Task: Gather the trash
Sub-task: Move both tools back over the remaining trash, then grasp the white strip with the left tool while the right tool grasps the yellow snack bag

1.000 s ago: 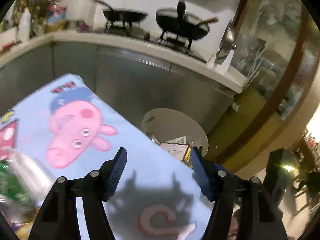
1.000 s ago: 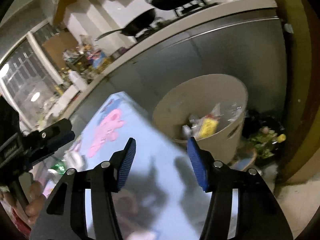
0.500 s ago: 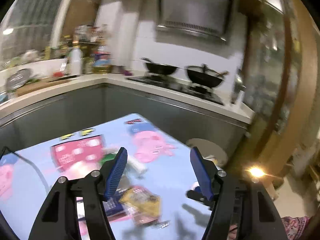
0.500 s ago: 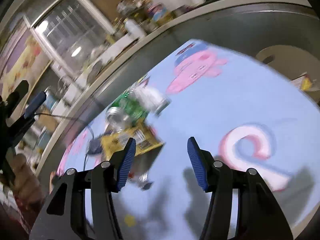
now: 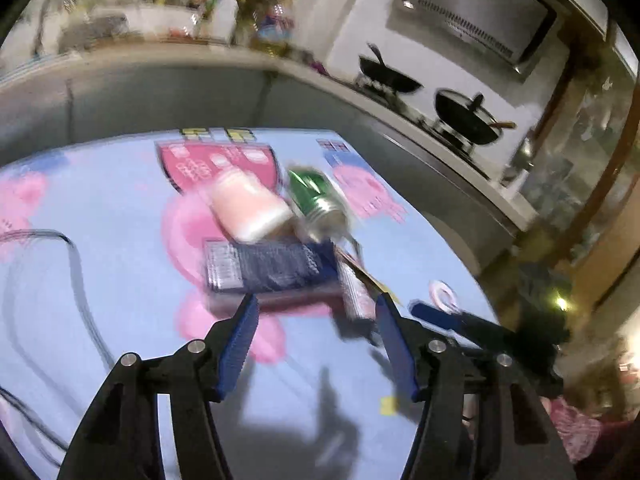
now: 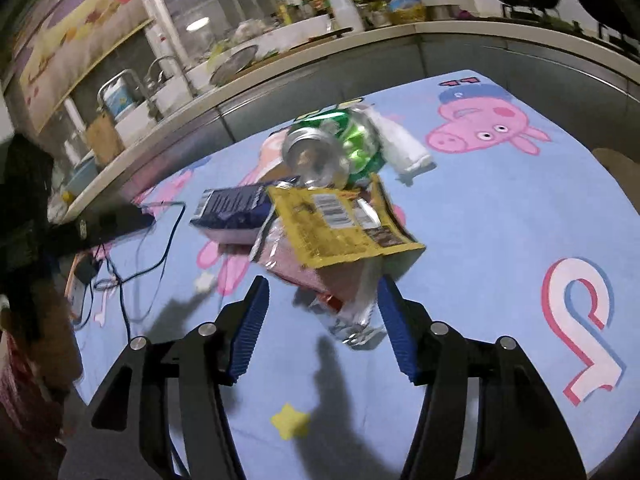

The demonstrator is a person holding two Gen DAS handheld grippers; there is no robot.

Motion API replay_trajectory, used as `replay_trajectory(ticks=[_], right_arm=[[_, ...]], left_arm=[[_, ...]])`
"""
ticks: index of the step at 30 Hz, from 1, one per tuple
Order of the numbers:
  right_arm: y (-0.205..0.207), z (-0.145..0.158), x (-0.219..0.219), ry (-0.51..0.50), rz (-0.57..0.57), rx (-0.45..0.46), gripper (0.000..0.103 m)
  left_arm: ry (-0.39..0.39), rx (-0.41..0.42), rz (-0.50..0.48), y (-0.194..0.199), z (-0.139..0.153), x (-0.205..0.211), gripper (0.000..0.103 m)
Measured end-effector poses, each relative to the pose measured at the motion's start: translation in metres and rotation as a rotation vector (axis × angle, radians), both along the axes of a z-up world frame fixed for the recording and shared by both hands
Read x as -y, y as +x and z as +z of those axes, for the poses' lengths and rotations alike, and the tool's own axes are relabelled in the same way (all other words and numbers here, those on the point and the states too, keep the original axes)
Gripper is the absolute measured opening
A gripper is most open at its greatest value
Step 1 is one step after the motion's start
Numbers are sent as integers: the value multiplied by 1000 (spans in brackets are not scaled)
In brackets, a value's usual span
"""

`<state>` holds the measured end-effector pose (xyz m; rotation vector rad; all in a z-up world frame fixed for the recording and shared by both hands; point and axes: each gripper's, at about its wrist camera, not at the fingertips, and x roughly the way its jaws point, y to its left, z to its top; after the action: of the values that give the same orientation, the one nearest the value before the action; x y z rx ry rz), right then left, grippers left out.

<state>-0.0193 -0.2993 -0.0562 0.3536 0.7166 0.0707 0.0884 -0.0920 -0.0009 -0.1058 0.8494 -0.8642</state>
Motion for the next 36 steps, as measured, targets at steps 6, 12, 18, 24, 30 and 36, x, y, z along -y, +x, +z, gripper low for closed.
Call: replay_trajectory(ticks=[6,12,18,24,30,36], right_arm=[[20,3,7,-121,-8,-18,56],[22,5,24,-128,-89,3,56],[12,2,43,-29,-90,2,56],[8,-16,77,206,-153,-39,55],[19,-37,99,486,-172,-82,49],[45,-50,92,540,-175,-129,32]], left_arm=[[9,-91,-85,1,-27,46,55],[9,-147,-97,10,-42,71,44],[14,-204,-108,17,-54,86,15],[1,-192,-113,11,-57,81,3],[-23,-151,-120,-9,-47,47,2],[-45,-135,-75,-22,-38,9,2]])
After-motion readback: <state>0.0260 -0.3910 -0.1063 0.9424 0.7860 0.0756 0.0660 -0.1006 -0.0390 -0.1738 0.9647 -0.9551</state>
